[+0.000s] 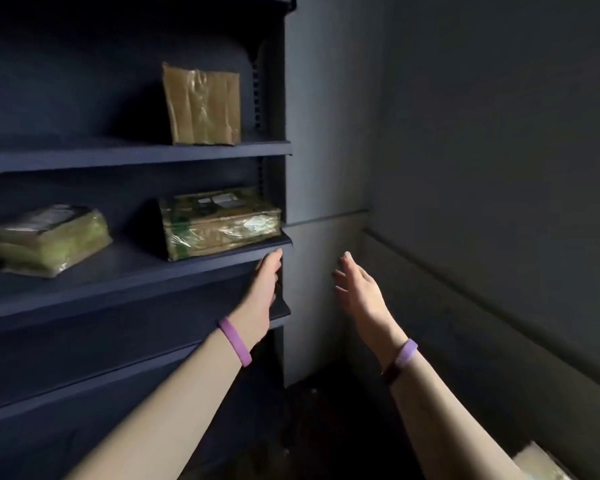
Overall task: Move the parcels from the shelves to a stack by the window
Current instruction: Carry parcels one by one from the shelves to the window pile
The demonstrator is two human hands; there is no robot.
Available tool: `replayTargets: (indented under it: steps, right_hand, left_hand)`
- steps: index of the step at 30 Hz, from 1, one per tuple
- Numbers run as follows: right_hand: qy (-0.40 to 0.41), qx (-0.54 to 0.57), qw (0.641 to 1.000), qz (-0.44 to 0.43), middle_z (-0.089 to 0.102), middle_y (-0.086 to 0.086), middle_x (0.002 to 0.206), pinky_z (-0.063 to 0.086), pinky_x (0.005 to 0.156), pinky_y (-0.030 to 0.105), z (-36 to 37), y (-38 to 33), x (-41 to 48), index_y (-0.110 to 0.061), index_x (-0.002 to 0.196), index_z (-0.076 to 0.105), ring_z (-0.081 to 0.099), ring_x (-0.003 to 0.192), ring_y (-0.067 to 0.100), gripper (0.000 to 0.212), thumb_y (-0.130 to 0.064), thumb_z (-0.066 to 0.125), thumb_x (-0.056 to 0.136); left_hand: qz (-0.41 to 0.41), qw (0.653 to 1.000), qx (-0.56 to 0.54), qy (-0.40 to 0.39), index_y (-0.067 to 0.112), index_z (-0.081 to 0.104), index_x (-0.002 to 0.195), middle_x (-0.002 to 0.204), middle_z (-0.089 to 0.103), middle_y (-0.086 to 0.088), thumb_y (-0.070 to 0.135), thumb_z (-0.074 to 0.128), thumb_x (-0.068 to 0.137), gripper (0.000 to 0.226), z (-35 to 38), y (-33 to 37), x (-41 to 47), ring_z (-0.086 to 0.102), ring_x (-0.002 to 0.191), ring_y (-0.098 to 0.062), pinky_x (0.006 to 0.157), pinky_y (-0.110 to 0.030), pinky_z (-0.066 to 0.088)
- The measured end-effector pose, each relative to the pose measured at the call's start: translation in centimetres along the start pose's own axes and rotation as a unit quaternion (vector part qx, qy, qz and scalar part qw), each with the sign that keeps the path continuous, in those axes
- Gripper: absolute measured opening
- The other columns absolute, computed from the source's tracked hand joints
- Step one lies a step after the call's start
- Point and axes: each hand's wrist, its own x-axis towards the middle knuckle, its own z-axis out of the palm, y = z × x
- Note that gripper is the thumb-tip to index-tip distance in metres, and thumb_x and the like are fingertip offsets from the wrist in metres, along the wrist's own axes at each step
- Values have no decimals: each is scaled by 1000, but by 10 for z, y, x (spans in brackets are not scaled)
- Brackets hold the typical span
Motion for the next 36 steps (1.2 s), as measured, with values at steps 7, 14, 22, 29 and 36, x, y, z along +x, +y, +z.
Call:
replayTargets:
  steps: [7, 14, 22, 29, 36]
  right_hand:
    - [-119, 9, 992, -49, 49, 4, 150, 36, 115, 38, 152, -32, 49, -17, 147, 46, 48, 136, 23, 55, -49, 40, 103]
    - [-142, 5, 986, -84, 53, 2, 144, 38, 114, 39, 210, -72, 108, -23, 139, 51, 50, 133, 21, 51, -54, 45, 99]
    - [-103, -12, 979, -176, 62, 1, 129, 40, 114, 45, 215, -122, 202, -23, 127, 60, 55, 126, 22, 41, -52, 47, 100]
    - [-92, -30, 965, -243, 40, 5, 156, 33, 113, 28, 213, -153, 281, -11, 154, 31, 42, 138, 16, 61, -37, 50, 102]
    - [-153, -52, 938, -307, 53, -18, 133, 38, 107, 26, 220, -143, 318, -24, 144, 43, 50, 124, 4, 47, -42, 48, 102]
  left_hand:
    - [69, 996, -21, 53, 26, 45, 144, 150, 45, 6, 44, 43, 100, 48, -133, 56, 34, 38, 140, -13, 118, -38, 23]
    - [117, 992, -17, 53, 23, 37, 150, 154, 40, 5, 44, 38, 101, 53, -179, 108, 81, 35, 142, -13, 119, -38, 23]
    - [165, 984, 4, 71, 23, 44, 144, 149, 45, 5, 42, 42, 100, 48, -181, 157, 150, 39, 139, -12, 118, -37, 26]
    - [238, 965, 35, 101, 38, 48, 141, 148, 46, 13, 56, 52, 74, 69, -152, 191, 231, 41, 135, -7, 119, -39, 25]
    - [226, 964, 38, 136, 37, 41, 146, 129, 49, 31, 61, 62, 79, 74, -140, 196, 286, 46, 120, 3, 108, -24, 28]
